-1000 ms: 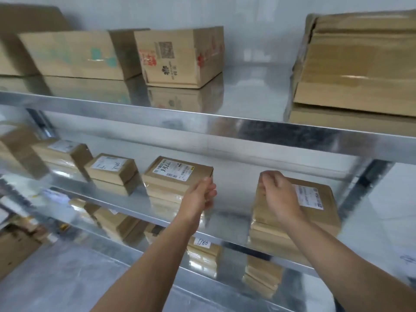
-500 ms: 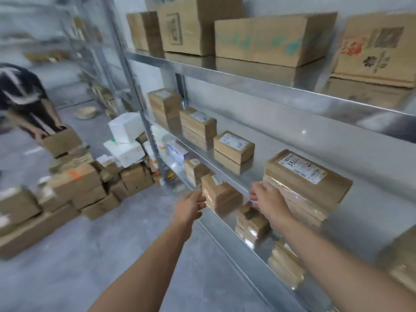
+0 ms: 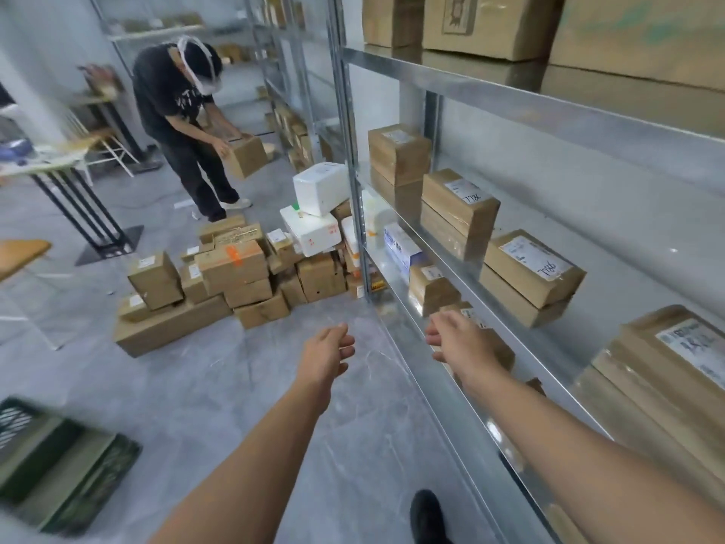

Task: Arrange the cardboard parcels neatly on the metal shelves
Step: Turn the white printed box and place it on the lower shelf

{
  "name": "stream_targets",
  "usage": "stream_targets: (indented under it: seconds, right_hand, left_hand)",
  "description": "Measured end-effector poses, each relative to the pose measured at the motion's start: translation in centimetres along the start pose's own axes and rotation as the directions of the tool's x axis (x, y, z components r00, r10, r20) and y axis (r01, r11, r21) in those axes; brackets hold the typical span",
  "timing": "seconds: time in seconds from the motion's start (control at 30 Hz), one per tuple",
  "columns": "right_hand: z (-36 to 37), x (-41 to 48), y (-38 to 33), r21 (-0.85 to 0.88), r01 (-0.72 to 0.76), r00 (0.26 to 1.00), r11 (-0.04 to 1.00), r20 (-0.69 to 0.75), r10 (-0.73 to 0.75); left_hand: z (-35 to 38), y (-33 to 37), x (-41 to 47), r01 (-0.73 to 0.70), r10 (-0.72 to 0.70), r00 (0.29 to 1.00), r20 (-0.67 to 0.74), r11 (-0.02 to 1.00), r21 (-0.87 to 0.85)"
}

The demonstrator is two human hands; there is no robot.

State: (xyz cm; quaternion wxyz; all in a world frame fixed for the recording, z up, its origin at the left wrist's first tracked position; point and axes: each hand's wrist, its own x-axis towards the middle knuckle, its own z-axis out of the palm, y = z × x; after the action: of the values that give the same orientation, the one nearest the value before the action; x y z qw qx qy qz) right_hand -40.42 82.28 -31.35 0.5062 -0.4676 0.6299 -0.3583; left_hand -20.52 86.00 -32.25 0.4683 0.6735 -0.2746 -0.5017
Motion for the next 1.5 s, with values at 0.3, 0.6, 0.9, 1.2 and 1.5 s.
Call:
stream_targets:
  seconds: [0.3, 0.6, 0.9, 1.2, 1.5]
  right_hand:
    - [2.1, 10.3, -2.8, -0.029, 0.001, 1.000, 1.000, 0.031, 0.000]
    - [5.0, 21.4, -6.8, -0.053, 0.011, 0.999, 0.999, 0.043, -0.008]
    - [11.0, 29.6, -7.7, 0.037, -0.081, 0.995, 0.996, -0.058, 0.083]
    - [18.8, 37.6, -10.7, 0.141, -0.150, 0.957, 0.979, -0.228, 0.180]
    - [22.0, 44.8, -9.1, 0.251, -0.275, 0.891, 0.928, -0.296, 0.345]
  left_hand:
    - [1.6, 3.8, 9.9, -0.007, 0.007, 0.999, -0.038, 1.000, 0.012]
    - [3.5, 8.5, 19.6, -0.025, 0.024, 1.000, -0.015, 1.000, -0.005]
    - [1.4, 12.2, 30.8, 0.008, -0.012, 0.998, 0.067, 0.999, 0.046]
    - [-2.7, 17.6, 45.0, 0.012, -0.051, 0.973, 0.225, 0.985, 0.171]
    - [0.4, 19.4, 56.6, 0.068, -0.153, 0.934, 0.322, 0.963, 0.261]
